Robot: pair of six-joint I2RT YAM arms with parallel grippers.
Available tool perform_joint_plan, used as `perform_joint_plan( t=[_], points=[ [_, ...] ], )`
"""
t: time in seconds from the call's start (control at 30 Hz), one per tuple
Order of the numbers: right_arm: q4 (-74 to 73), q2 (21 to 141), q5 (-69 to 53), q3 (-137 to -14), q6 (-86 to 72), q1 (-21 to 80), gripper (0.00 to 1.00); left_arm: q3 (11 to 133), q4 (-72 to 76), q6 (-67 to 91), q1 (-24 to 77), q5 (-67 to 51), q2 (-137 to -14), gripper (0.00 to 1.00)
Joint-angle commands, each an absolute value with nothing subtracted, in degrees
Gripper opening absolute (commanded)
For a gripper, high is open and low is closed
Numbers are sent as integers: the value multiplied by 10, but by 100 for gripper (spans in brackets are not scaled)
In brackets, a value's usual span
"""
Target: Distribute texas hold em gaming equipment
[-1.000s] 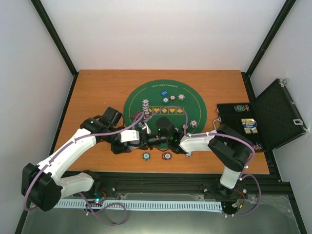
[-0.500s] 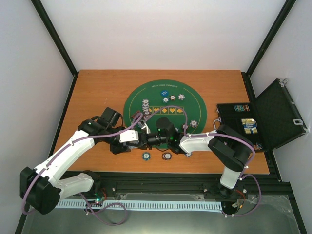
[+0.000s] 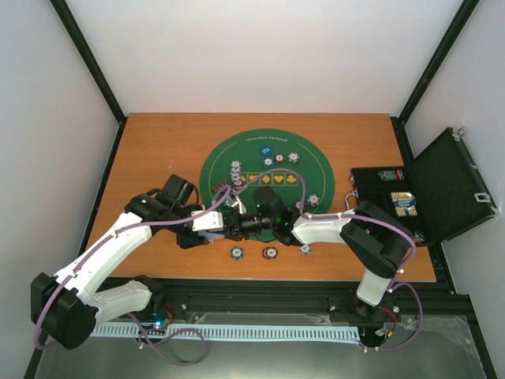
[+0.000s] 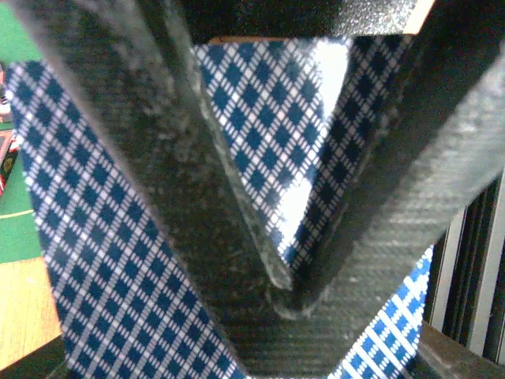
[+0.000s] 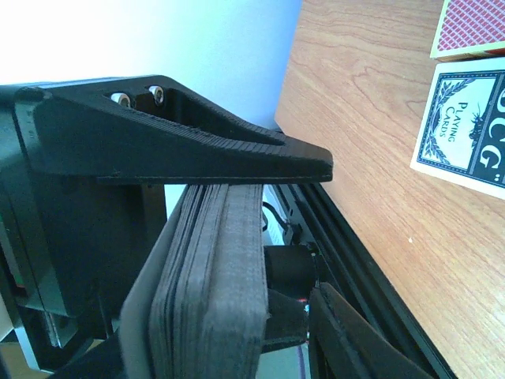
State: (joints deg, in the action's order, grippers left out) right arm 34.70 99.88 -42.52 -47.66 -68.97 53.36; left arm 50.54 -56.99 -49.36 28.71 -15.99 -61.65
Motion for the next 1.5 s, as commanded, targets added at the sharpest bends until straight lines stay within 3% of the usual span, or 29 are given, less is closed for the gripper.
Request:
perform_joint_plan(
  t=[0.0, 0.73, 0.97, 1.37, 1.47],
  points=[
    [284, 987, -408, -480, -671, 519, 40, 516, -585, -510, 289, -153, -602, 29],
    [172, 931, -397, -494, -614, 501, 34, 509, -587, -511, 289, -136, -604, 29],
    [124, 917, -387, -515, -590, 498, 27, 510, -587, -509, 289, -135, -610, 29],
    [69, 883, -383, -517, -560, 471, 4, 511, -594, -502, 289, -126, -617, 29],
    [64, 876, -386, -518, -556, 461, 3, 510, -596, -500, 289, -126, -616, 29]
  ],
)
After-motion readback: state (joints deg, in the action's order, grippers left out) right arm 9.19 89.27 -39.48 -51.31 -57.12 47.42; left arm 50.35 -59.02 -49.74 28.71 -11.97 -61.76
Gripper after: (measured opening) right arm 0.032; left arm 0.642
